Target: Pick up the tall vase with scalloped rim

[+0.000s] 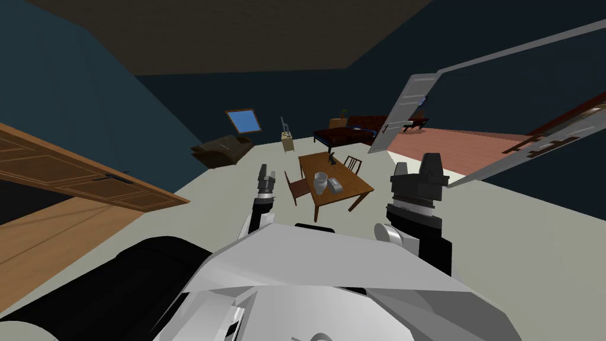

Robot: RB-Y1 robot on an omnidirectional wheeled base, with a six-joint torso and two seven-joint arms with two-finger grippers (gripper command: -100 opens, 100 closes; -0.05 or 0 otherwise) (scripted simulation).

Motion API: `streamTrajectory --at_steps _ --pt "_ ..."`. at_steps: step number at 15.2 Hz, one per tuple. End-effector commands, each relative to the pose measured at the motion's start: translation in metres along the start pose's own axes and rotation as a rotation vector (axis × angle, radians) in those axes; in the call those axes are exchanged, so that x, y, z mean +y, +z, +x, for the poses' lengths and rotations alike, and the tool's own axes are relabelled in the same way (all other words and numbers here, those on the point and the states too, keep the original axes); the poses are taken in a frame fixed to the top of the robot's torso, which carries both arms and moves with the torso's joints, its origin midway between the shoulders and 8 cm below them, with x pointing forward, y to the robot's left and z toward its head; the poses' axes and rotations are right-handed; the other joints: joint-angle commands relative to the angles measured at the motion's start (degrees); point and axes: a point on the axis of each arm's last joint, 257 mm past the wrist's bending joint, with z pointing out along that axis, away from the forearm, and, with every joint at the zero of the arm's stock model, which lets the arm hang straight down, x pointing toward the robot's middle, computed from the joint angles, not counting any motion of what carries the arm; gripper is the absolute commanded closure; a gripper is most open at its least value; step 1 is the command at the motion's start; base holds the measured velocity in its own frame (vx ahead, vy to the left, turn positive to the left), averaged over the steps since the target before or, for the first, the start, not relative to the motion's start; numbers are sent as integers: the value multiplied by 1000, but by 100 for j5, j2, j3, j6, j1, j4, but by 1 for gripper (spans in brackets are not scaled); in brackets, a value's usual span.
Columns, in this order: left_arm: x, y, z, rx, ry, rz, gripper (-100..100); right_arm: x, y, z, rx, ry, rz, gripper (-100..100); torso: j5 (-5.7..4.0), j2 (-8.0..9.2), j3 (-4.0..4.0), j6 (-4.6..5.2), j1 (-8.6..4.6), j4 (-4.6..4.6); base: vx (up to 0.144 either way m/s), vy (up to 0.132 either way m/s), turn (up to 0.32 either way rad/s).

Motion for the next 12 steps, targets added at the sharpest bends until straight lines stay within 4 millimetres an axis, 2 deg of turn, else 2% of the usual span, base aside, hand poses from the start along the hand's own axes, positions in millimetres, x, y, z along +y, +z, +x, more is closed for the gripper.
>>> streamTrajectory --at_steps 1,12 --pt "4 1 1 24 15 -14 -100 0 0 0 0 0 0 0 0 0 0 0 0 0 0 -7 -31" --pt "46 12 -7 95 102 -173 -100 0 0 0 0 0 0 0 -3 0 0 1 -15 0 -1 -35 -69"
